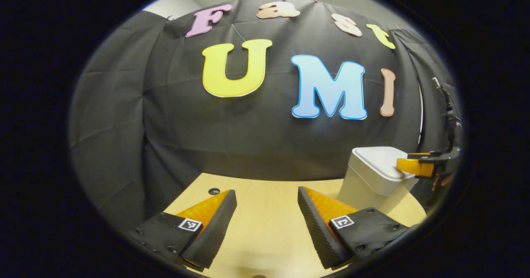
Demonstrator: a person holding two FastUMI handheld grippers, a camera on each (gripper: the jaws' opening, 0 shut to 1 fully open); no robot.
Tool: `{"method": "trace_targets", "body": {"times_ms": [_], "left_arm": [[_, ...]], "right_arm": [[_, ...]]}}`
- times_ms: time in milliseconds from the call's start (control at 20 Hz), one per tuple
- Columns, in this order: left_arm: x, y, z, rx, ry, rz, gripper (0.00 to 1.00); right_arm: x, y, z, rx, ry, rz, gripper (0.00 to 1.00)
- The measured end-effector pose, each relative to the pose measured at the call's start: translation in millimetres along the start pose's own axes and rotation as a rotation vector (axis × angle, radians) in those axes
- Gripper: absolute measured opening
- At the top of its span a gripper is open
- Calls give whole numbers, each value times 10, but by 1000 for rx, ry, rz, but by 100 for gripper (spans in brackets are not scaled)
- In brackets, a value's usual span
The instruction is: Press the lid of the desktop garbage bin to open it, pick up the crumpled paper on the desktop and throw it into the bin, then pick up the pop can on the desktop and drop it into the bin, and finally close the garbage bin lid.
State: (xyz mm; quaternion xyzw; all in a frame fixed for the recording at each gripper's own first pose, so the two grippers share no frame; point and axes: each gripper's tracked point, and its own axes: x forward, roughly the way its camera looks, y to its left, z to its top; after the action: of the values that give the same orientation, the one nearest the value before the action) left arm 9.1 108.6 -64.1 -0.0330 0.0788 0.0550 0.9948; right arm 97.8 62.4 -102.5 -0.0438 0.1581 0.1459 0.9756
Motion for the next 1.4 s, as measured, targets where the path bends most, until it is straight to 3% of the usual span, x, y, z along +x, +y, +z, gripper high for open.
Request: {"method": "trace_targets", "body": {"times_ms": [500, 1050, 1150, 1400], "left_arm": [[93, -41, -42, -22, 13, -30, 99], [77, -170, 77, -9, -16, -73, 97], [53, -137, 165, 2, -39, -62, 97], [-95, -152, 313, 22, -85, -68, 99]], "right_arm": [[-2, 11, -45, 10, -148, -31, 83], [-17, 15, -8, 42, -169, -36, 83], [-86, 20, 5, 48, -153, -54, 82], [-571, 267, 292, -11, -252, -59, 83]]}}
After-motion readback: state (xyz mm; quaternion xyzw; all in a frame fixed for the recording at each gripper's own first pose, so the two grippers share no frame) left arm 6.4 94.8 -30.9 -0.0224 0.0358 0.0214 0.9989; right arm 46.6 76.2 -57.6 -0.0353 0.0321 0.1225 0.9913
